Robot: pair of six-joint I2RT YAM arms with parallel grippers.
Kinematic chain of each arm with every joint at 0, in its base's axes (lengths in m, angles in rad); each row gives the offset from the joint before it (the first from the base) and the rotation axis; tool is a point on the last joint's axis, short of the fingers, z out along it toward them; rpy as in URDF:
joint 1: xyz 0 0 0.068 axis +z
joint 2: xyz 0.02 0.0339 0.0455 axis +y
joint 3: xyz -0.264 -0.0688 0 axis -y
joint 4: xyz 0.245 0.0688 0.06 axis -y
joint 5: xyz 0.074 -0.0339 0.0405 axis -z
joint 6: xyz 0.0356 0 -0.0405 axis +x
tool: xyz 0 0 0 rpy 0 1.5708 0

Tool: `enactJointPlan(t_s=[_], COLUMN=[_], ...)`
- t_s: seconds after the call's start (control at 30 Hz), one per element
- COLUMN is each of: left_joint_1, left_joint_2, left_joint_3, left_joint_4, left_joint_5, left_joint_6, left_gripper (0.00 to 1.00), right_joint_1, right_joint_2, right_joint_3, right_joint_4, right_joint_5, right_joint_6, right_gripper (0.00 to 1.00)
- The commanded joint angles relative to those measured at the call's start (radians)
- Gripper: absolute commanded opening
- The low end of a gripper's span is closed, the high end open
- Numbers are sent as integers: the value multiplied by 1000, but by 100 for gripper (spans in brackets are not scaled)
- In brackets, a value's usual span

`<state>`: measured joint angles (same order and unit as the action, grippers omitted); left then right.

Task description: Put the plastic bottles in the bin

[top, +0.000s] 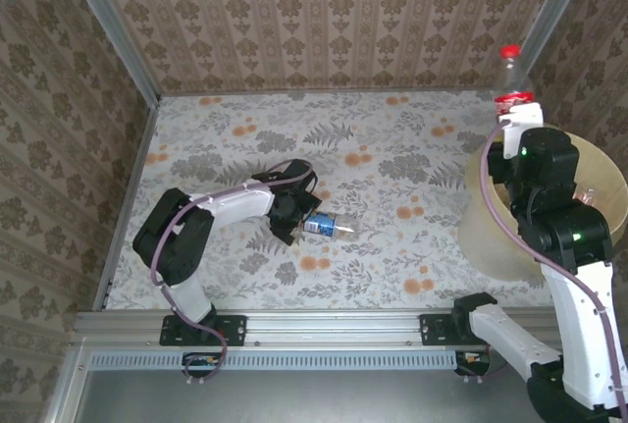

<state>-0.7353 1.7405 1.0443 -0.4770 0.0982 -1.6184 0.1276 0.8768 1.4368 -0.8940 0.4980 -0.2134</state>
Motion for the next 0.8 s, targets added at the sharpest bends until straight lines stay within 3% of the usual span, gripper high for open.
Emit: enactJointPlan(t_s=[0.0,0.2,0.37,0.47,0.53,0.6,0.7,0.77], left_joint_1=[15,45,66,71,72,72,69,65], left_joint_2=[50,94,71,23,-18,-56,-107,-139], left_joint_3=[55,37,32,32,39,48,88,148], left_joint_4=[48,111,136,145,153,186,234,251], left_joint_5=[-19,35,40,-6,-41,-59,-58,-35], left_joint_6=[64,121,210,284,353,441,608,746], left_gripper=[86,71,63,61,59,59,59,59], right_joint_1=[-120,-283,-299,-299,-299,-299,-295,-284], right_joint_2=[29,115,183,169,144,114,77,68], right_joint_3=[53,55,98,134,140,135,96,51], right_joint_4=[-137,-259,-357,-324,-265,-191,-72,24], right_joint_5=[6,-55,-99,-160,-178,-200,-380,-585], right_joint_6=[76,150,196,214,233,259,293,324], right_gripper=[54,63,85,91,100,100,100,100])
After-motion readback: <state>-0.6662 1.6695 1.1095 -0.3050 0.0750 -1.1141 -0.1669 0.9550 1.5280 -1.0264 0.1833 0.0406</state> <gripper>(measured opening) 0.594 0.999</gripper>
